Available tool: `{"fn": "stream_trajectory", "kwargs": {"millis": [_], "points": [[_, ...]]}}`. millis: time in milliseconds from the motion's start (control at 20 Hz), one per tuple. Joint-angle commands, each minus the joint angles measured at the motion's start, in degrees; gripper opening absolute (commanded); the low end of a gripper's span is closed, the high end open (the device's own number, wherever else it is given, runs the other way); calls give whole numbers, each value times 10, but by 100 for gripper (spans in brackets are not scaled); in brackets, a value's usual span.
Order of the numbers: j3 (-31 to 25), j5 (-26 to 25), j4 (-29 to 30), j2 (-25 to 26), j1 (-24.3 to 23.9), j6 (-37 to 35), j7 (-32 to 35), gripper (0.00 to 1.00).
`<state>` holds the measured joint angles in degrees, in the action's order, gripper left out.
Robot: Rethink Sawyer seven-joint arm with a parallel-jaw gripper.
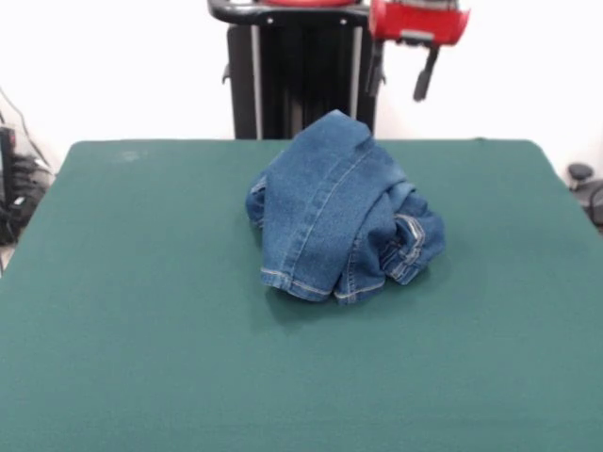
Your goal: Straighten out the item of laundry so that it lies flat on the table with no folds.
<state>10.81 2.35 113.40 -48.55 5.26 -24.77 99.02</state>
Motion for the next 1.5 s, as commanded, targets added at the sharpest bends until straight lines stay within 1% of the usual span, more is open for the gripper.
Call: {"fn": "stream_trajectory", "kwargs": {"millis": [50,150,400,550,700,750,850,1100,1200,1300,1500], "points": [[2,58,-23,85,16,98,198,100],[17,57,-47,119,20,118,197,100],[36,60,-103,185,17,123,182,100],[46,62,-112,218,16,151,185,100],[45,65,-112,233,6,185,186,100],[44,64,-118,237,2,185,180,100],[32,64,-122,243,-13,189,172,100],[6,69,-124,257,-36,232,176,100],[-11,67,-129,254,-52,221,163,100],[-31,72,-127,240,-65,181,154,100],[-33,74,-132,204,-64,95,136,100]]}}
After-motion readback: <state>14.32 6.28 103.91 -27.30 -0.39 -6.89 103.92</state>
